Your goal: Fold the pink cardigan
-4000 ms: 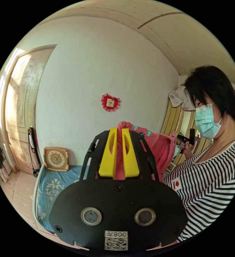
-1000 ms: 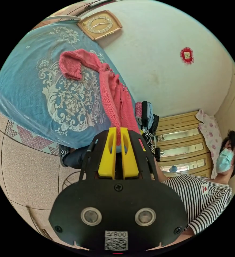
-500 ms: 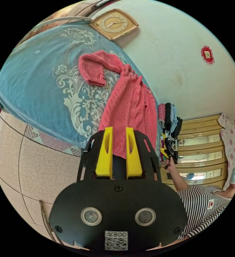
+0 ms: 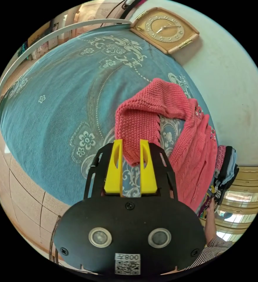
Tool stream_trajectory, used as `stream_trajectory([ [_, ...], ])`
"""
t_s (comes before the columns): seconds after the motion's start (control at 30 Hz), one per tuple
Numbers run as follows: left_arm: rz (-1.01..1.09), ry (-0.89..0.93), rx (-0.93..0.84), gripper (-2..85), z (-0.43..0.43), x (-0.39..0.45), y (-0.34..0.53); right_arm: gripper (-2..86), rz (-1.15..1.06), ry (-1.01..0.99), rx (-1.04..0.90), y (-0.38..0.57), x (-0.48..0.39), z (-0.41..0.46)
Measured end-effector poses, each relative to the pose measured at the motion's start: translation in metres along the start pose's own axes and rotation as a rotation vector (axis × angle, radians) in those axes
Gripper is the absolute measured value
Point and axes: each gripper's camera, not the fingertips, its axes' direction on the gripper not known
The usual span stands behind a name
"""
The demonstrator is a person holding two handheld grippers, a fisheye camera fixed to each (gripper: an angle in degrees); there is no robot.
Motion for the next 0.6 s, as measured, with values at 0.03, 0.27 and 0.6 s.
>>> stream_trajectory([
  [0.03,-0.003,0.038,0.005,6.1,0.000,0.002,-0.003,8.4,-0.007,0.009,0.016,-0.002,-0.007,-0.003],
  [0.27,0.112,0.005,-0.073,1.3,-0.011,0.038,-0.025,5.2,-0.069,0.070,-0.053,-0.035,-0.054,-0.017],
  [0.6,0.039,-0.016,0.029,8.7,-0.051,0.038,-0.043,3.3,-0.095,0.109,-0.149,-0.074,-0.090,-0.039],
])
